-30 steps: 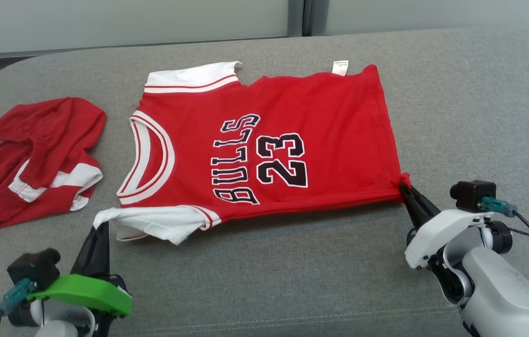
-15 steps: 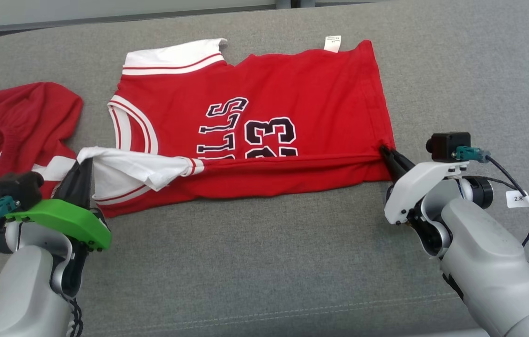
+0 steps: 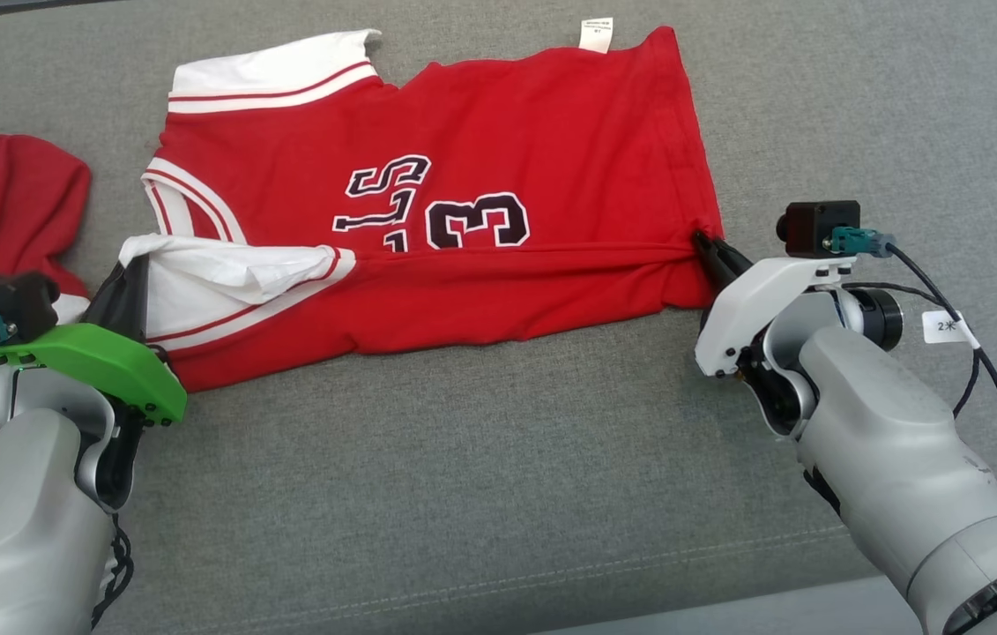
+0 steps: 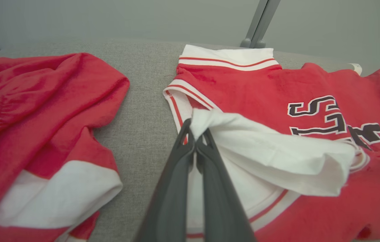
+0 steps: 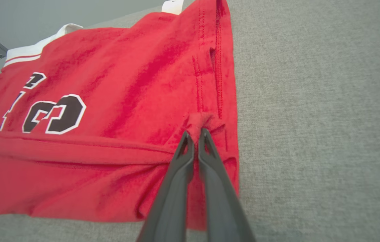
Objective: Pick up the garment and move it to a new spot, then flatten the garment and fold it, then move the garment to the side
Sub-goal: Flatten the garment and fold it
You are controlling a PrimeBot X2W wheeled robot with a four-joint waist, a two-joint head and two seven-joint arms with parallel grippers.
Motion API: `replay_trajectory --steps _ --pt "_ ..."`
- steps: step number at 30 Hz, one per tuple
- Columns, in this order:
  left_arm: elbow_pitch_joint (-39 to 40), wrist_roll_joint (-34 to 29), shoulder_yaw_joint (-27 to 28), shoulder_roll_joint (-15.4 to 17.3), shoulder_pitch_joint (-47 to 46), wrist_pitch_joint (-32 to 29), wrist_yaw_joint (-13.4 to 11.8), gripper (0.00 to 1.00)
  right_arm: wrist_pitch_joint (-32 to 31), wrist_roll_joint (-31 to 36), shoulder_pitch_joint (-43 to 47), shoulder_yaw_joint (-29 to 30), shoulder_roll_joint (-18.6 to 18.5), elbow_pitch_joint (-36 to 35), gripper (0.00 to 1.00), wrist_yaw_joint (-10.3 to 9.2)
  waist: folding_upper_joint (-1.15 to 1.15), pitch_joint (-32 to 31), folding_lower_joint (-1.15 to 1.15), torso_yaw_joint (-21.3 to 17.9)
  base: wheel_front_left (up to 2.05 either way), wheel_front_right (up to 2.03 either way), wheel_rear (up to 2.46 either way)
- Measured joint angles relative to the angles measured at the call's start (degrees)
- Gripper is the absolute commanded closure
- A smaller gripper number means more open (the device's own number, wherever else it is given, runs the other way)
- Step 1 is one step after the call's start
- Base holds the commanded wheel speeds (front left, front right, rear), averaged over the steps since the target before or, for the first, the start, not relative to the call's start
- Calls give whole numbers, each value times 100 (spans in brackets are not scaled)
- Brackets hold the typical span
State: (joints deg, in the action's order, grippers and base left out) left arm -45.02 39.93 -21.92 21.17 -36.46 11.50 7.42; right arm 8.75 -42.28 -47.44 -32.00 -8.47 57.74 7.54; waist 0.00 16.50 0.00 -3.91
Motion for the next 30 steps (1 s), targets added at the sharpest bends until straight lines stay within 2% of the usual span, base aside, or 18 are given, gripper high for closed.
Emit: replay_trajectory --steps 2,3,4,5,6,7,8,14,19,22,30 --pt "-123 66 -98 9 -79 67 0 100 57 -37 -52 -68 29 81 100 0 0 36 0 -11 0 0 0" --pt "-168 91 -151 9 -116 88 0 100 121 -47 -79 -103 25 113 72 0 0 46 0 -10 0 0 0" --pt "-214 111 -202 10 -143 126 0 100 175 -49 -111 -140 20 132 51 0 0 49 0 -4 0 0 0" --pt "-264 143 -241 7 -169 152 0 100 212 -56 -132 -171 18 153 19 0 0 47 0 5 0 0 0" --pt "-321 167 -272 10 -182 183 0 55 252 -79 -139 -208 15 171 0 0 0 43 0 15 0 0 0" --pt "-354 188 -313 13 -182 211 0 10 275 -105 -140 -238 13 194 0 0 0 38 0 25 0 0 0" --pt "-381 188 -358 13 -182 235 0 0 300 -113 -141 -272 10 213 0 0 0 29 0 34 0 0 0" --pt "-430 247 -372 2 -152 330 0 0 475 -254 -136 -424 -97 194 0 -1 0 -87 0 81 0 0 0" --pt "42 19 107 -14 194 355 -24 0 592 -304 -6 -468 -292 8 0 0 0 -218 0 130 0 0 0" --pt "432 -177 437 -137 570 364 -71 0 608 -291 167 -439 -449 -167 0 -1 0 -307 0 171 0 0 0" --pt "1336 -810 1104 -499 1486 364 -134 0 624 198 822 163 -727 -928 0 -1 0 -463 0 252 0 0 0"
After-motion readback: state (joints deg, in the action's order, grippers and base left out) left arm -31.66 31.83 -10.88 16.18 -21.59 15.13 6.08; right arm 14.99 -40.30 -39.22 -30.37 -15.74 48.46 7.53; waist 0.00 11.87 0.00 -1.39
